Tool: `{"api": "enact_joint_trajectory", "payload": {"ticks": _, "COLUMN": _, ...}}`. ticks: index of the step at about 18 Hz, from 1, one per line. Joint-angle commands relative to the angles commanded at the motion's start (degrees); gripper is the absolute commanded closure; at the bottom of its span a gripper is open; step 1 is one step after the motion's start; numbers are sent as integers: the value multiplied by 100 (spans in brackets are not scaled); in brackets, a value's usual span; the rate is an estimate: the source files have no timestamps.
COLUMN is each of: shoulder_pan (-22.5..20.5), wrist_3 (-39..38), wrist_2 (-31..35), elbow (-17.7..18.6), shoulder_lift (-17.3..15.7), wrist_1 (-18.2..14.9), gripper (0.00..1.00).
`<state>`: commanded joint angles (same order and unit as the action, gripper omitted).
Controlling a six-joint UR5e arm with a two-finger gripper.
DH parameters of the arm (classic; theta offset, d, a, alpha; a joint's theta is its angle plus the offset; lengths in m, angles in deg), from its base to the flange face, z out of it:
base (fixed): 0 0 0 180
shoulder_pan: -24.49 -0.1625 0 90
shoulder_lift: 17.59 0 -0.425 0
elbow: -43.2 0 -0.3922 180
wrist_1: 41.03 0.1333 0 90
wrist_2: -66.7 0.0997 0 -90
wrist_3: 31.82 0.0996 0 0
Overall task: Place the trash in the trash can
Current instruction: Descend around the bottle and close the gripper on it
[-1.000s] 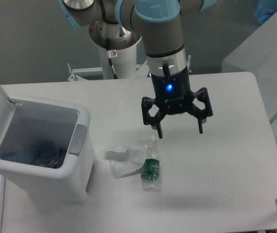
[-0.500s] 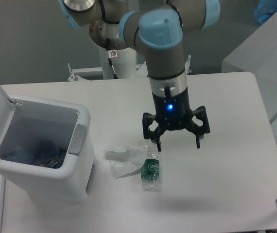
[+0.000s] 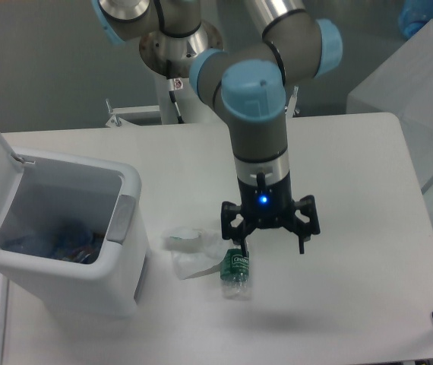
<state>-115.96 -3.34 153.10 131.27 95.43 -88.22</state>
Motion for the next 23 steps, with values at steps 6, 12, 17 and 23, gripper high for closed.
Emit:
{"api": "enact_joint_trajectory", "payload": {"ticks": 6, "shoulder_pan": 9, "wrist_3": -167, "wrist_2": 53, "elbow": 218, "shoulder_lift": 387, "wrist_1": 157, "gripper": 0}}
{"api": "enact_joint_trajectory", "payload": {"ticks": 12, "shoulder_pan": 96, "wrist_3": -281, "wrist_2": 52, "elbow": 606, "shoulder_lift": 571, "wrist_1": 431, "gripper": 0}}
{"api": "enact_joint_trajectory", "payload": {"ticks": 17, "shoulder_pan": 228, "wrist_3": -404, "wrist_2": 61, "elbow": 554, "shoulder_lift": 843, "wrist_1": 431, "gripper": 0}}
{"api": "enact_joint_trajectory", "payload": {"ticks": 23, "shoulder_pan": 237, "wrist_3": -510, "wrist_2": 61, "elbow": 519, "shoulder_lift": 1002, "wrist_1": 422, "gripper": 0}}
